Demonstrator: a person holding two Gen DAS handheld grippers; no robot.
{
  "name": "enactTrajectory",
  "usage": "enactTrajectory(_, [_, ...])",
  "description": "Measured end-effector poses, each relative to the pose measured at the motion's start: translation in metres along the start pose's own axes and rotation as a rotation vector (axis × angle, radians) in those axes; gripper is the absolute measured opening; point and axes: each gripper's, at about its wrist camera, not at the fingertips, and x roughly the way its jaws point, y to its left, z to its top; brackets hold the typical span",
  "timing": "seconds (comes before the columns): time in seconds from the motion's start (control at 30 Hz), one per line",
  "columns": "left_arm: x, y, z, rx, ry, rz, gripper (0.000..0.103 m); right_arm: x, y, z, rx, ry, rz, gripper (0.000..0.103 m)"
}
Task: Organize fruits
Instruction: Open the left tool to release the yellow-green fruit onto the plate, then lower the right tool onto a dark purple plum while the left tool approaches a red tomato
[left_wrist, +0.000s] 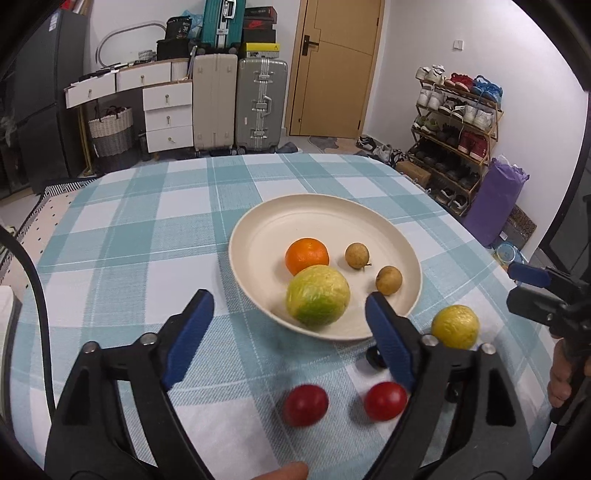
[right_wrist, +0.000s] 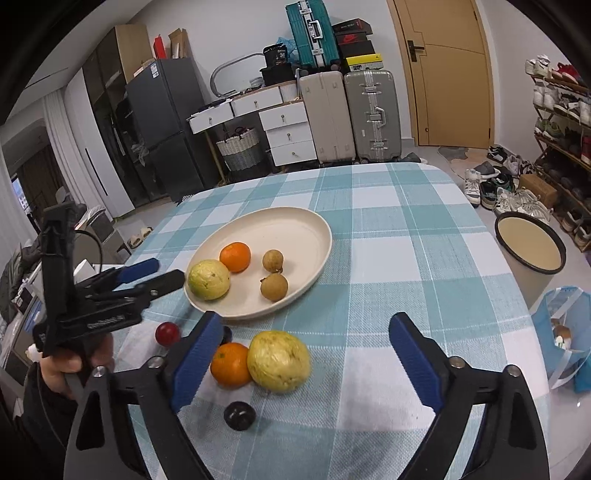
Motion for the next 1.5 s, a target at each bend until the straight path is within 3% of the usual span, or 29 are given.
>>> enactTrajectory(0.13, [-0.029,0.0,-0.01,0.026,-0.022,0.046,0.102,-0.003,0.0,-0.009,0.005,0.005,-0.003,0.102])
enactTrajectory(0.43, [-0.072,-0.002,-0.035,0.02,-0.037,0.069,0.102,-0.003,0.013,-0.022,-0.04,0.056,-0.002,0.103])
enactTrajectory(0.83, [-0.058,-0.001,-0.045,0.027,0.005,0.072,0.102,0.016,0.031,-0.038,-0.084,0.146,0.003,0.103])
enactTrajectory(1.5, [-0.036,0.001,-0.054,0.021,0.054,0.072,0.102,0.024,0.049,-0.051,-0.145,0.195,0.093,0.099])
